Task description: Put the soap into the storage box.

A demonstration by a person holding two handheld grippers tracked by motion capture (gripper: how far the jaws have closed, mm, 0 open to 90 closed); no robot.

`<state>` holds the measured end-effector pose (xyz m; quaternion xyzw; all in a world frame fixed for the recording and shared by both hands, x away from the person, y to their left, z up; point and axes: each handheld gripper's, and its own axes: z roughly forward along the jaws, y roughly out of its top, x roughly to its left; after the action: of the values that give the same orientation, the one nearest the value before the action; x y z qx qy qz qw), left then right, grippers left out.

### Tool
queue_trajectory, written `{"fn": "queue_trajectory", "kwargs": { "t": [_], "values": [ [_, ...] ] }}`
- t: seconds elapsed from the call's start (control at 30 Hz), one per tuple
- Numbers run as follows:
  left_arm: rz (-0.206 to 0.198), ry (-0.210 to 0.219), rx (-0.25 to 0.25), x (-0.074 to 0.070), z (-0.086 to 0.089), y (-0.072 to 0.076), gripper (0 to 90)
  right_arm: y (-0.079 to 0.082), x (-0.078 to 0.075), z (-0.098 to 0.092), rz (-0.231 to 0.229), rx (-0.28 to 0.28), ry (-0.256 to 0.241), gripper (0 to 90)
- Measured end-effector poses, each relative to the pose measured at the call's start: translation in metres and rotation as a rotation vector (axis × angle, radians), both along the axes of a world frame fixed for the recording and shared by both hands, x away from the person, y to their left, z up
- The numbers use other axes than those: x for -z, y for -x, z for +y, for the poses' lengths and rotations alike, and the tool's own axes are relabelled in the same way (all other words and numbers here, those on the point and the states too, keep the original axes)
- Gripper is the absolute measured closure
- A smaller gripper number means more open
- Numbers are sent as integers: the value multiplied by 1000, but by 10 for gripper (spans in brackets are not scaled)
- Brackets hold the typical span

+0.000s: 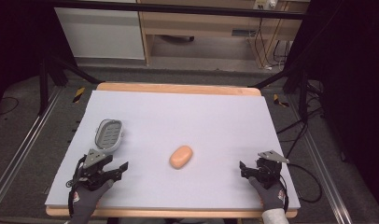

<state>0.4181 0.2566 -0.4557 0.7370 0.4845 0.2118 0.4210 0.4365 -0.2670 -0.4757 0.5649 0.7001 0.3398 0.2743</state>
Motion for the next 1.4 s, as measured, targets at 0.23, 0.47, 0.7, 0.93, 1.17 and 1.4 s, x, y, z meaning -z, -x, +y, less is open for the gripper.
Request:
{"fn": "queue_trajectory", "kwargs": {
  "t": [0.23,0.47,0.7,0.93,1.17,1.4],
  "values": [
    [-5,2,7,-2,-6,-1,278,1,-1,0,-2,0,-1,58],
    [-5,6,28,-3,-13,-2,268,0,-1,0,-1,7,-2,58],
    [-12,7,54,-7,-20,-2,259,1,-1,1,0,13,4,58],
    [-20,13,63,-14,-20,-5,250,2,-1,1,-3,15,5,56],
    [-32,8,82,-24,-23,-10,244,2,-2,1,-5,21,7,56],
    [-47,24,101,-34,-37,-18,239,2,-3,1,-12,22,10,56]
  ]
}}
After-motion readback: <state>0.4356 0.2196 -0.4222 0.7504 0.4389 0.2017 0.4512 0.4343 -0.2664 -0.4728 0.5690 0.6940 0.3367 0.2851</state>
